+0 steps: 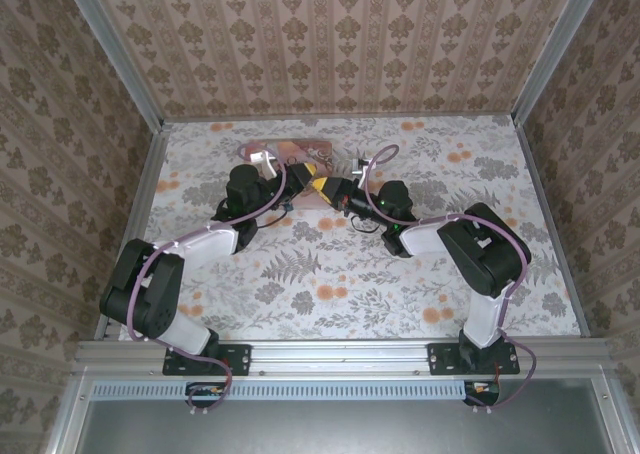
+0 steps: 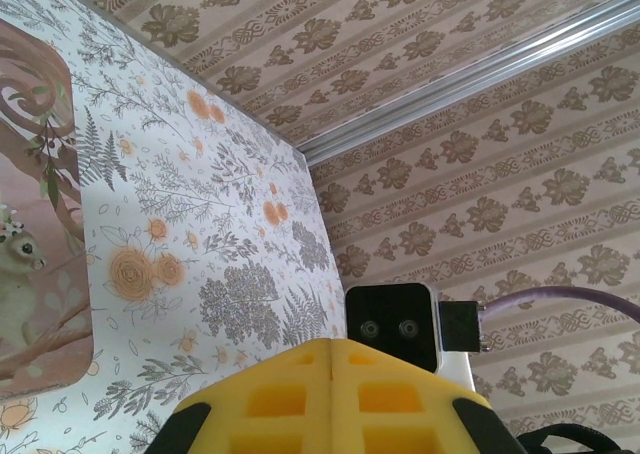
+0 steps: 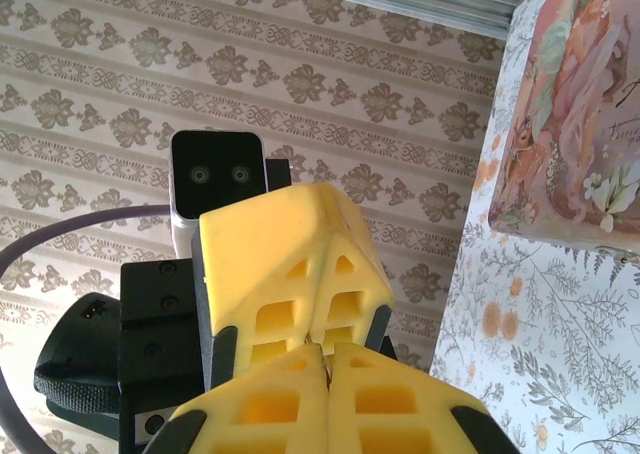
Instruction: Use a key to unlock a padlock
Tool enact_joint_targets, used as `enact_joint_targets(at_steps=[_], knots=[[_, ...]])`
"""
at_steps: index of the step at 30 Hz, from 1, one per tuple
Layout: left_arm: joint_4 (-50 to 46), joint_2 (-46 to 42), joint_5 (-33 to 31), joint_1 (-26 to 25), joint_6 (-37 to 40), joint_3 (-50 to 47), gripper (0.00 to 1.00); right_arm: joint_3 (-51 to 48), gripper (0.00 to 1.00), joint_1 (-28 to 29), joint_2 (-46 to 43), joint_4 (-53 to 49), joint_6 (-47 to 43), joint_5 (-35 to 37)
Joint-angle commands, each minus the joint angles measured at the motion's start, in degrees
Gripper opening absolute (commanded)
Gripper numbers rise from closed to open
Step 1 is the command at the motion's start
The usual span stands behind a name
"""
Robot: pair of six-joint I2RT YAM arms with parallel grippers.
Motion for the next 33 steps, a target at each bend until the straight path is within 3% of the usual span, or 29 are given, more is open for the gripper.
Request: enact_joint_targets(at_steps=[1, 8, 9, 11, 13, 18, 21, 26, 33], knots=[[1.2, -1.6, -0.3, -0.4, -0.4, -0.7, 0.0, 0.8, 0.0, -0.6, 0.6, 2.7, 0.0, 1.5], [0.1, -1.5, -0.1, -0.5, -0.5, 0.1, 0.0, 0.7, 0.0, -0.6, 0.3, 2.7, 0.0, 1.1], [-0.6, -1.7, -0.3, -0.5, -0.7, 0.3, 0.09, 0.5, 0.0, -0.6, 0.2, 2.6, -0.1, 1.2], [-2.5, -2.4, -1.2, -0.4, -1.2, 0.5, 0.45, 0.0, 0.0, -0.9, 0.1, 2.6, -0.1, 1.5], [-4.7, -3.3, -1.9, -0.2, -1.6, 0.7, 0.68, -0.5, 0.0, -1.2, 0.2, 2.5, 0.1, 1.9], [-18.3, -7.3, -3.1, 1.7, -0.4, 4.0, 0.92, -1.3, 0.0, -2.2, 0.9, 1.6, 0.2, 2.0], [-29.8, -10.1, -3.7, 4.3, 1.5, 8.0, 0.95, -1.6, 0.0, -2.8, 1.6, 1.1, 0.3, 1.9], [-48.9, -11.6, -4.7, 4.5, 5.3, 18.4, 0.97, -1.2, 0.0, -3.5, 0.9, -2.8, -0.9, 2.4], [-54.2, -13.8, -5.0, 3.9, 1.3, 22.3, 1.0, 1.0, 0.0, -3.8, -0.1, -12.3, -4.1, 2.9]])
